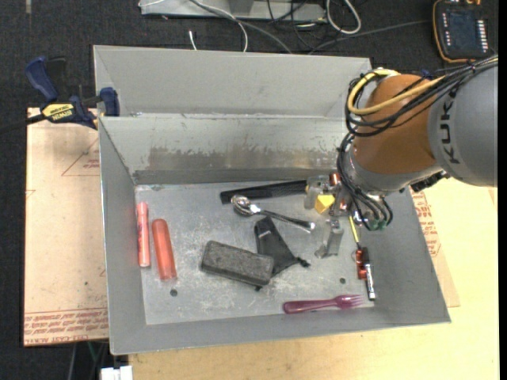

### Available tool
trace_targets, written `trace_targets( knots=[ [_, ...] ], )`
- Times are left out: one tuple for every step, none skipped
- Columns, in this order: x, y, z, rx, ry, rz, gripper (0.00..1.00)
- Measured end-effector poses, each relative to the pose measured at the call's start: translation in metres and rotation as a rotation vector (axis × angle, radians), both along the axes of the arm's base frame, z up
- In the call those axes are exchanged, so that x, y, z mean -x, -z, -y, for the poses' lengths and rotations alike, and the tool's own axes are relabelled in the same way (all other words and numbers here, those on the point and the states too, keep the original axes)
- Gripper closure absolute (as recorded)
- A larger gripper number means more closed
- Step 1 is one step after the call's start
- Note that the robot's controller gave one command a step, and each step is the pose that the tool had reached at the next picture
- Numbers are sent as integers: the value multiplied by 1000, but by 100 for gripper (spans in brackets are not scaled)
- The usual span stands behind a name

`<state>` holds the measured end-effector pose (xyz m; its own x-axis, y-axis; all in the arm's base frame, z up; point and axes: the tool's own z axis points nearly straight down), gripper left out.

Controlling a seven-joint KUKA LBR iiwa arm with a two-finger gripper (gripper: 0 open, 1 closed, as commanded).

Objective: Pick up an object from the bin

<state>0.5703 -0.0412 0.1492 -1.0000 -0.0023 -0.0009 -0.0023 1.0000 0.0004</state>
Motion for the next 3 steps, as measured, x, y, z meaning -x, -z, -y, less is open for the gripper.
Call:
trace_targets(
  knots=[
    [1, -5, -5, 0, -3, 2, 0],
    [-6, -39, -9, -1, 32, 7, 0],
    [4, -18, -21, -2, 20, -3, 0]
  ],
)
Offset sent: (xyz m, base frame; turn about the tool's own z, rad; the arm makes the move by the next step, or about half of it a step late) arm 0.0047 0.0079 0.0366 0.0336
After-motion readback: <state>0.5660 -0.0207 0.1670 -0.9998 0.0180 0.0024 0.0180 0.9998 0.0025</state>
